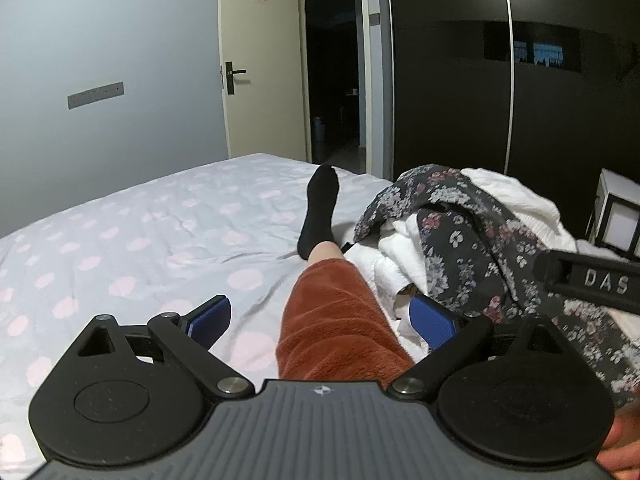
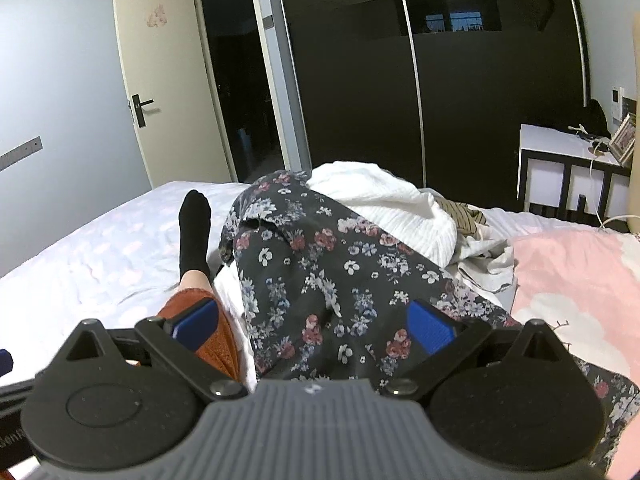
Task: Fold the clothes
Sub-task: 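Move both tools toward the dark floral jeans on the bed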
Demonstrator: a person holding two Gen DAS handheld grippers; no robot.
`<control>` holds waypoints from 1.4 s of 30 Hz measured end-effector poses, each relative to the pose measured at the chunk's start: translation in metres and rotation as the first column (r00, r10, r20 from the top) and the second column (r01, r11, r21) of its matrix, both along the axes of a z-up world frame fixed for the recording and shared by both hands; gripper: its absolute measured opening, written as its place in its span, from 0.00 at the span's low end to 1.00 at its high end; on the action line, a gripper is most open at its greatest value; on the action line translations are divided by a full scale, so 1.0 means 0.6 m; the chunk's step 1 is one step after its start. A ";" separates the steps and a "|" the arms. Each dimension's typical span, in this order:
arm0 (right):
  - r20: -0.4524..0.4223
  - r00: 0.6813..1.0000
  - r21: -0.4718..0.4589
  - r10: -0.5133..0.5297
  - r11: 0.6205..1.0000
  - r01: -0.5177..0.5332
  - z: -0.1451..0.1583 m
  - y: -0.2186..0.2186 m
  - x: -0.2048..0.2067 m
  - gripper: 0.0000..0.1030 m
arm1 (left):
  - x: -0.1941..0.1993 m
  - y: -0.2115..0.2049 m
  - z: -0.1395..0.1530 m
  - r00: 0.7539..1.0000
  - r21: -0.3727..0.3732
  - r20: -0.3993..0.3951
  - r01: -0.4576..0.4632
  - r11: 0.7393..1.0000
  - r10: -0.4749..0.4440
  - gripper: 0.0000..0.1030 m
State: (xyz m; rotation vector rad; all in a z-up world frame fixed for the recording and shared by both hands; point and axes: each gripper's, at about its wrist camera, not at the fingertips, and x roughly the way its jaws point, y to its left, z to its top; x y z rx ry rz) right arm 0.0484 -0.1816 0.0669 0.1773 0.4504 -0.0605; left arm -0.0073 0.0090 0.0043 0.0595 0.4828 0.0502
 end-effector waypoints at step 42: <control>-0.084 0.966 -0.114 0.246 0.960 -0.255 -0.035 -0.016 0.219 0.84 | 0.047 0.053 -0.007 0.990 -0.012 -0.137 -0.032 0.999 0.031 1.00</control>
